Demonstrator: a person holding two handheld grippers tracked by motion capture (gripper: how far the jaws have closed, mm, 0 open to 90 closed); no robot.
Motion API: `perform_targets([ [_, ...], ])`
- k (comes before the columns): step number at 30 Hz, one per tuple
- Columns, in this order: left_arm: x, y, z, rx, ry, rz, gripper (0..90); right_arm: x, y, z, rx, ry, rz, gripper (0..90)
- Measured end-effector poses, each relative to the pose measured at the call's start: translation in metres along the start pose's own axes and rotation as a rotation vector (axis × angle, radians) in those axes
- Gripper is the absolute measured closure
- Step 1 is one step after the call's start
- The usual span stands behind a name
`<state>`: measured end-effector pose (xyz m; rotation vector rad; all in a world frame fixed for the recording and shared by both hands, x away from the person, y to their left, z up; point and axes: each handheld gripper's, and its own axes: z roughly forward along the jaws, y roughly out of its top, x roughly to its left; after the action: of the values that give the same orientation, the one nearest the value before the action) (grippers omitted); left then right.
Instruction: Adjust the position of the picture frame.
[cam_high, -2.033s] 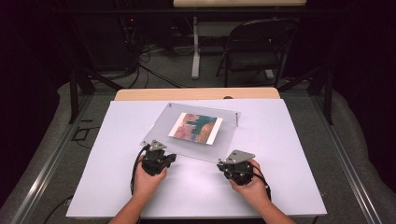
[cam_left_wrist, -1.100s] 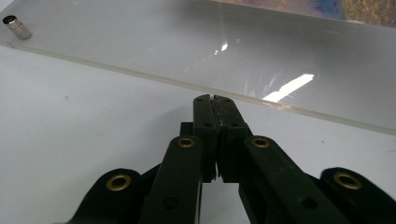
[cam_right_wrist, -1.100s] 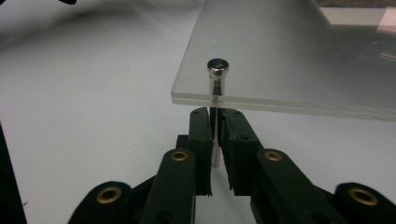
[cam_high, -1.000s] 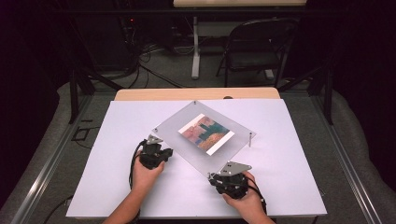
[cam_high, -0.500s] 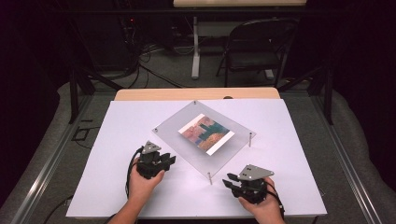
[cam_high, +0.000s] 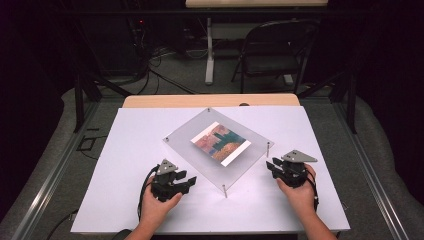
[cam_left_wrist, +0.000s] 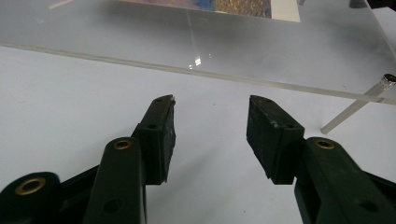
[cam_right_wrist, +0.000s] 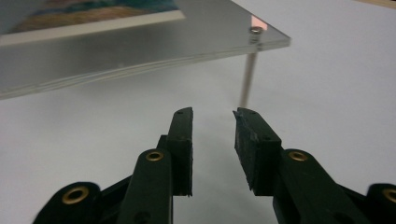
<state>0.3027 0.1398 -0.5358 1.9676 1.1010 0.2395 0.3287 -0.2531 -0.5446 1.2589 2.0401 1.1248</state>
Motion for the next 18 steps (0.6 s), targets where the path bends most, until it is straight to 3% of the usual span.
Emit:
perform_targets([
  [2,0.000,-0.002,0.001,0.004,-0.006,-0.007,51.2,-0.010,0.002,0.011,0.014,-0.026,-0.005,66.9],
  [6,-0.001,-0.004,0.001,0.015,-0.009,-0.006,51.2,-0.018,0.007,0.023,0.016,-0.029,-0.012,68.0],
  [18,-0.011,-0.015,-0.002,0.030,-0.015,0.008,52.3,-0.023,0.012,0.049,0.011,-0.025,-0.004,73.1],
])
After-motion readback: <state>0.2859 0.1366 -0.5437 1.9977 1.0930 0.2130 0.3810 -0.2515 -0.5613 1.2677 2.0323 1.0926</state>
